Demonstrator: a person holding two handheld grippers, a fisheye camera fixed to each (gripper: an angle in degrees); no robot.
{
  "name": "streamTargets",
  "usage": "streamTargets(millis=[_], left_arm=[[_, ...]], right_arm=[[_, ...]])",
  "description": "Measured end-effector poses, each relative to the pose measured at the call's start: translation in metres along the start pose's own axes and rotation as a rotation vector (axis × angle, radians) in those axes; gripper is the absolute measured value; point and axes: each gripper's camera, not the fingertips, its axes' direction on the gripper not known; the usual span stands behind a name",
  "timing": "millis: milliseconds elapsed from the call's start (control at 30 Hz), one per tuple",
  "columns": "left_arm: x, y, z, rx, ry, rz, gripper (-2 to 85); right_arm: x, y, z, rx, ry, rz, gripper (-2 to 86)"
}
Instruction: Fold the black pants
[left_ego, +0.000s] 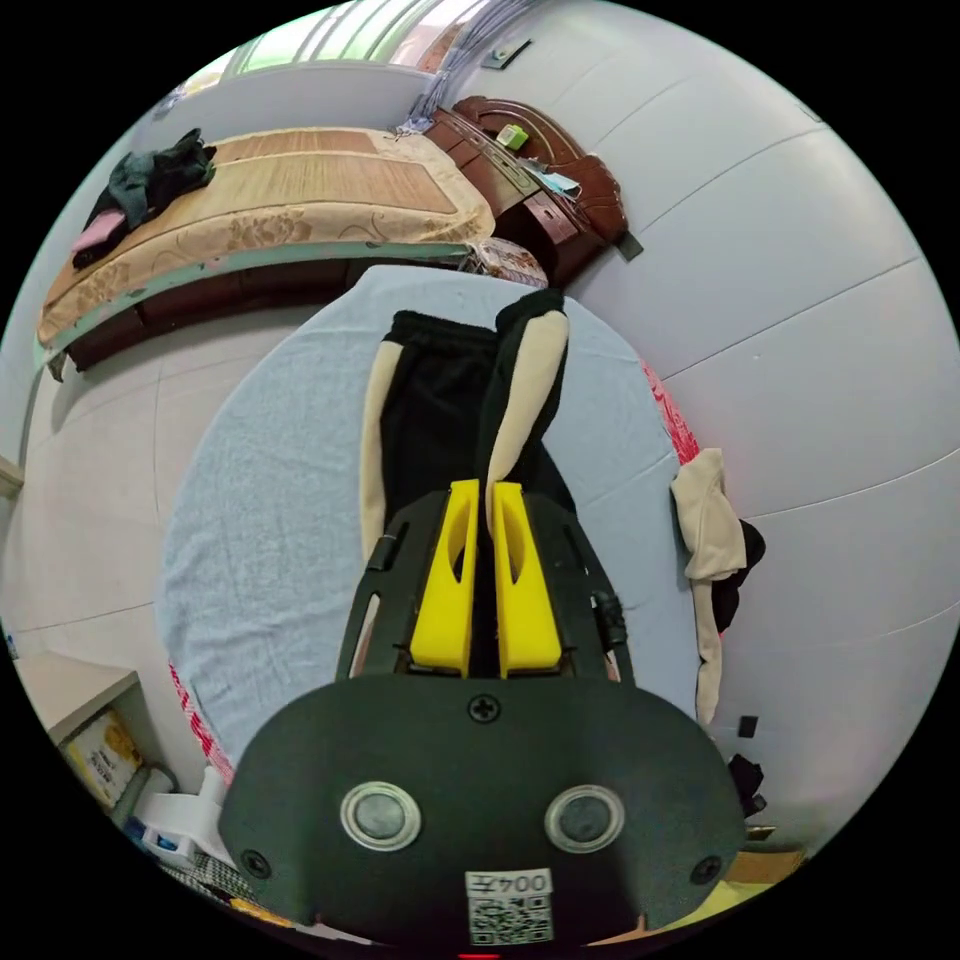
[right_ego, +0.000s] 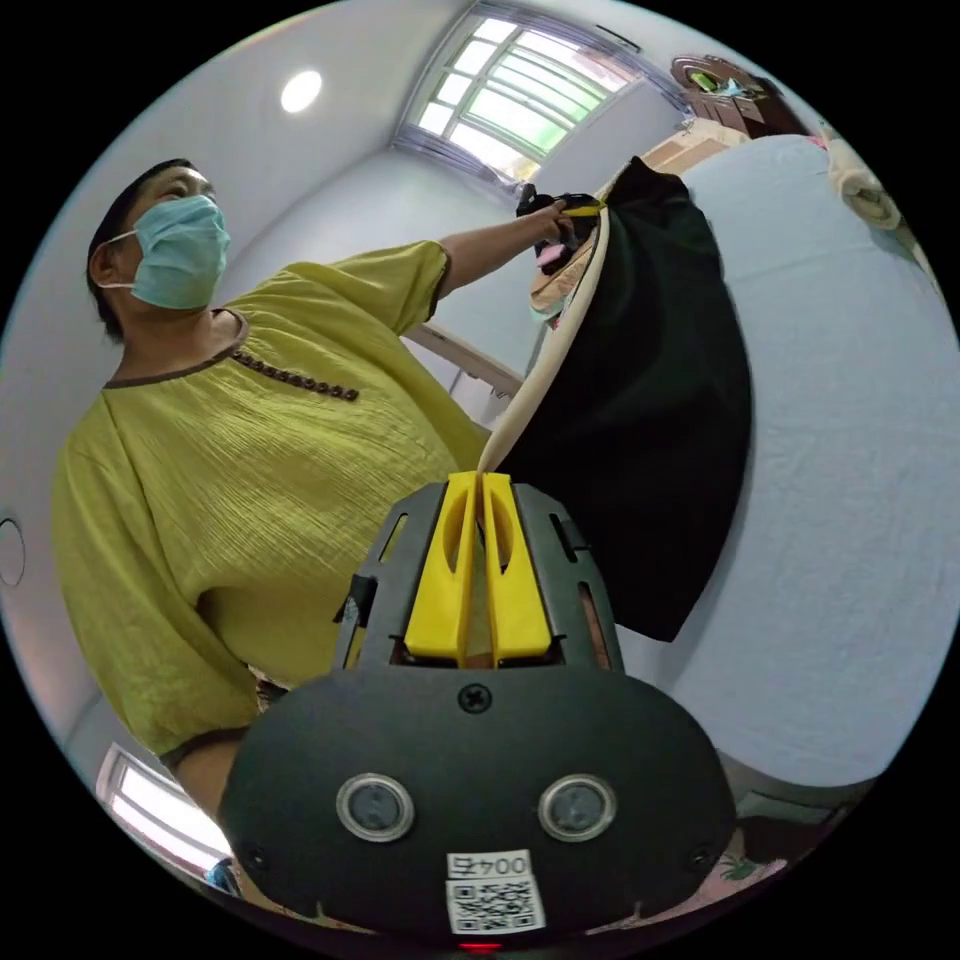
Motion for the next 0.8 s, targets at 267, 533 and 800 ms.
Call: streamTargets(millis=[267,533,800], left_arm=[[-0.075,0.026,-0.044,-0.08,0.077,0.005,2.5],[-0.105,0.073,-0.085,-0.081,0.113,-0.011,2.4],[-0.127,0.163,-0.19,0.007,-0.015,-0.062,2.7]], right_arm=[[-0.037,-0.012,0.193,-0.049,0.05,0.169,-0.4],[-0.025,-0.013,0.325,-0.09,0.162,0.296,0.2],[-0.017,-0.018,0.431,-0.146,0.146,0.29,5.2]])
